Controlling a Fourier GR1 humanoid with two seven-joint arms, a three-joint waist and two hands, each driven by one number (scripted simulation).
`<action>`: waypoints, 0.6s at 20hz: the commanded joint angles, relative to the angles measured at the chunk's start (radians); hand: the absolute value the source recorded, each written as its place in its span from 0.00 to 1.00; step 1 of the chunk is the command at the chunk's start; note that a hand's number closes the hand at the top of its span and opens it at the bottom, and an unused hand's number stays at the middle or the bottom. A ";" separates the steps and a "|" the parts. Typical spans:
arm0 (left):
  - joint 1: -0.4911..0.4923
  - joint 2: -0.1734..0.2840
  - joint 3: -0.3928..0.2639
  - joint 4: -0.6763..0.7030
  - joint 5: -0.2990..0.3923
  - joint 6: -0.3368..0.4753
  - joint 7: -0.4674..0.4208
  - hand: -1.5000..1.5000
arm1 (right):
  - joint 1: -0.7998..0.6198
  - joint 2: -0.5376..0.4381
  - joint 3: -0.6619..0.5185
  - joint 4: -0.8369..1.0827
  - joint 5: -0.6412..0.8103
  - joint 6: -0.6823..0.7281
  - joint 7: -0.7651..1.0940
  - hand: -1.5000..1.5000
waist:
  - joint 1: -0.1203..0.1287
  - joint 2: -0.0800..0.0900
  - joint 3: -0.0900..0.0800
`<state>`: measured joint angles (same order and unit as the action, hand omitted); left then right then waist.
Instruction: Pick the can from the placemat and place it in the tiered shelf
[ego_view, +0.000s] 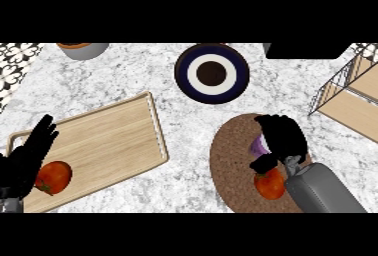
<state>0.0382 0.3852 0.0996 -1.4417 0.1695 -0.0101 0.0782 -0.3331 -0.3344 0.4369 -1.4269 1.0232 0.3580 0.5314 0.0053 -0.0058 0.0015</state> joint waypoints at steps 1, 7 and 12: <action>-0.035 -0.025 0.004 -0.030 -0.017 0.012 0.073 0.50 | 0.002 0.023 -0.053 0.062 0.012 -0.004 -0.062 1.00 | -0.002 0.006 -0.001; -0.030 -0.017 0.054 0.030 -0.021 -0.052 0.009 0.50 | -0.007 -0.003 -0.055 0.058 0.098 -0.010 -0.148 1.00 | -0.002 0.005 -0.002; 0.044 -0.078 0.017 -0.017 -0.080 -0.012 -0.010 0.50 | 0.078 0.025 -0.001 -0.014 0.190 -0.089 -0.122 1.00 | -0.003 0.004 -0.001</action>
<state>0.0205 0.3458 0.1346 -1.4297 0.1171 -0.0350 0.0810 -0.3165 -0.2953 0.4168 -1.4015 1.1546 0.3222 0.4239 0.0028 -0.0062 0.0023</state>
